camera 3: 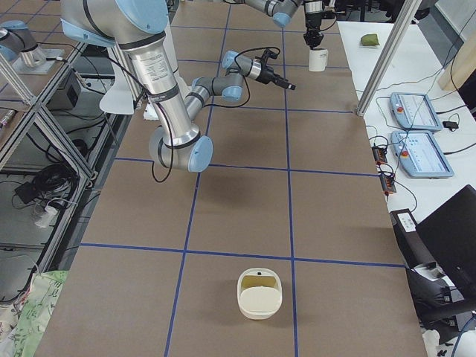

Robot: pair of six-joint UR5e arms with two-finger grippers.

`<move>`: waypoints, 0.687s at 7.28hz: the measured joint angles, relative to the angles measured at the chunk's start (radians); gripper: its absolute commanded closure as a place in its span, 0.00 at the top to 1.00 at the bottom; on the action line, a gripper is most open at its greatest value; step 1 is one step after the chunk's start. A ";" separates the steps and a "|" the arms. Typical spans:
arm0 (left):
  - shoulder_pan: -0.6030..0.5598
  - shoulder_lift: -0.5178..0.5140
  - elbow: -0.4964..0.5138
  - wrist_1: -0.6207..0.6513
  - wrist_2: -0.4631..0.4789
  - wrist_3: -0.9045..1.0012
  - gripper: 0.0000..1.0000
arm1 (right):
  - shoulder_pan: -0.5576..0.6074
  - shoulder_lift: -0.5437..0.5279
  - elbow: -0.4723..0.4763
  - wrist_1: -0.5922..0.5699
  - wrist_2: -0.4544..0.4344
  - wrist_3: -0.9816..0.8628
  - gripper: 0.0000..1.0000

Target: Left arm hands cup to right arm to dump lemon

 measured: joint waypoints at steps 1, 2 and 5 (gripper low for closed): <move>-0.007 0.003 -0.004 0.096 0.060 0.118 0.00 | 0.056 -0.004 0.006 -0.004 0.119 0.029 1.00; -0.011 0.004 -0.010 0.226 0.127 0.269 0.00 | 0.125 -0.016 0.018 -0.028 0.261 0.056 1.00; -0.047 0.080 -0.083 0.488 0.219 0.682 0.00 | 0.362 -0.039 0.079 -0.241 0.719 0.069 1.00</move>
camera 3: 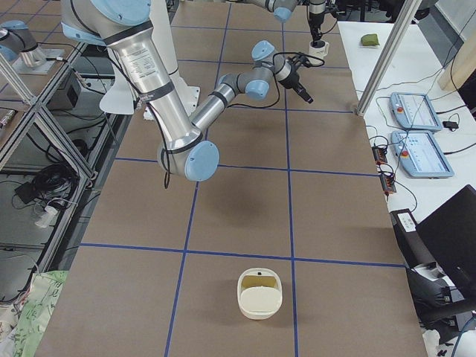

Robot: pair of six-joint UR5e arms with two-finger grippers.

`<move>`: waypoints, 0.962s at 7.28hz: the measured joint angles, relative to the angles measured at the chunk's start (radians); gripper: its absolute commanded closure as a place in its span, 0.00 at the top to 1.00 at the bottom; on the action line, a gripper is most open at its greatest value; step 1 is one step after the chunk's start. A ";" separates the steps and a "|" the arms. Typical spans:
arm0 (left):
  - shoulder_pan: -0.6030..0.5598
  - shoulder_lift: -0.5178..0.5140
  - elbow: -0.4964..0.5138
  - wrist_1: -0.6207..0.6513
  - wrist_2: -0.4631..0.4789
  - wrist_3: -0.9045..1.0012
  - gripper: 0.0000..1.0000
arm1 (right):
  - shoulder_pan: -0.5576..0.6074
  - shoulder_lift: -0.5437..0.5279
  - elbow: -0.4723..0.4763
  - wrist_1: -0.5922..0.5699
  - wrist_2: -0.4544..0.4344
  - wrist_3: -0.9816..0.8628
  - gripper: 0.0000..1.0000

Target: Left arm hands cup to right arm to dump lemon

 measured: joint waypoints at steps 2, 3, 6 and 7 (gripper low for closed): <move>-0.044 0.101 -0.067 0.085 -0.007 0.206 0.00 | 0.158 -0.012 0.057 -0.229 0.248 -0.055 1.00; -0.060 0.162 -0.119 0.118 -0.016 0.278 0.00 | 0.200 -0.028 0.112 -0.368 0.300 -0.134 1.00; -0.081 0.411 -0.310 0.126 -0.129 0.365 0.00 | 0.251 -0.131 0.246 -0.585 0.393 -0.275 1.00; -0.083 0.498 -0.363 0.105 -0.164 0.371 0.00 | 0.283 -0.182 0.266 -0.598 0.445 -0.332 1.00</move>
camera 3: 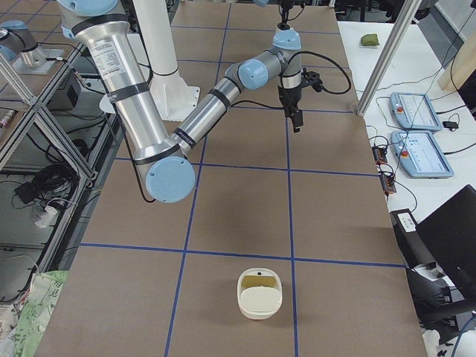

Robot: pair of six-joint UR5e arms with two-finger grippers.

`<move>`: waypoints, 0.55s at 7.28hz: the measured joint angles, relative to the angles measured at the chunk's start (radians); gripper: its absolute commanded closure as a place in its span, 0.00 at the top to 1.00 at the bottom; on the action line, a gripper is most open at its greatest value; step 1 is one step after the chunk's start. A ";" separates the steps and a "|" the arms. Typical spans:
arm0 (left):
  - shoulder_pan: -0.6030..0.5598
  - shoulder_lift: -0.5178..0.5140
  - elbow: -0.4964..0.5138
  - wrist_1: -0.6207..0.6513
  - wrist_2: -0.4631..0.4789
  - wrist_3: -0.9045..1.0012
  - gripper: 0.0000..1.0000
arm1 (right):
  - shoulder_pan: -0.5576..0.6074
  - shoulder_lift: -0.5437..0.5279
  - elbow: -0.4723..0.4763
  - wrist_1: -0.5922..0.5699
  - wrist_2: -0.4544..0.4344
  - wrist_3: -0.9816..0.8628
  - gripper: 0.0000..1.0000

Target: Left arm hands cup to right arm to dump lemon

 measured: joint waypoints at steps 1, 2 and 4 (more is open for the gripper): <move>0.000 0.093 -0.043 -0.059 -0.030 -0.023 0.00 | 0.035 -0.062 0.010 -0.005 0.048 -0.072 1.00; 0.001 0.182 -0.071 -0.152 -0.044 -0.087 0.00 | 0.055 -0.127 0.022 -0.004 0.072 -0.125 1.00; 0.007 0.294 -0.065 -0.369 -0.051 -0.255 0.00 | 0.066 -0.215 0.045 0.000 0.085 -0.151 1.00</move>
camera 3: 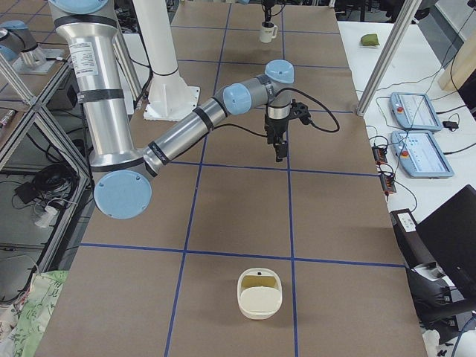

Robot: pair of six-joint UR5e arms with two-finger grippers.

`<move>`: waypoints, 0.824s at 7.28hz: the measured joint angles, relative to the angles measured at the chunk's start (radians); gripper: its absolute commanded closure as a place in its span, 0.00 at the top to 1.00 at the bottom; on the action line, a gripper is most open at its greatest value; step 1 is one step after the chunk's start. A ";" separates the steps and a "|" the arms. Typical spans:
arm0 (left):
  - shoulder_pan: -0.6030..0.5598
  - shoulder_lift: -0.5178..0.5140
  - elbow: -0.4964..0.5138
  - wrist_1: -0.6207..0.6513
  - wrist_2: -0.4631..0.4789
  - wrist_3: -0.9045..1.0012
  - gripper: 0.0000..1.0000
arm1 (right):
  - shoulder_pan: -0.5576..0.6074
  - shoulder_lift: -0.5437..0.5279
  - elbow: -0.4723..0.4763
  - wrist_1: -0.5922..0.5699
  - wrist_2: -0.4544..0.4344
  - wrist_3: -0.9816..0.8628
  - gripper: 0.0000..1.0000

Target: Left arm hands cup to right arm to dump lemon

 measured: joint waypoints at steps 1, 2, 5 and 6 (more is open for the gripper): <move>0.003 0.017 0.018 -0.061 0.000 -0.070 0.00 | 0.001 -0.015 0.000 0.000 0.000 0.002 1.00; 0.007 0.023 0.034 -0.090 0.000 -0.116 0.00 | 0.001 -0.021 -0.005 -0.001 -0.001 0.004 1.00; 0.037 0.019 0.066 -0.098 0.000 -0.169 0.33 | 0.000 -0.023 -0.007 0.000 0.004 0.018 1.00; 0.046 0.019 0.067 -0.100 0.000 -0.188 0.86 | -0.001 -0.021 -0.010 0.000 0.006 0.020 1.00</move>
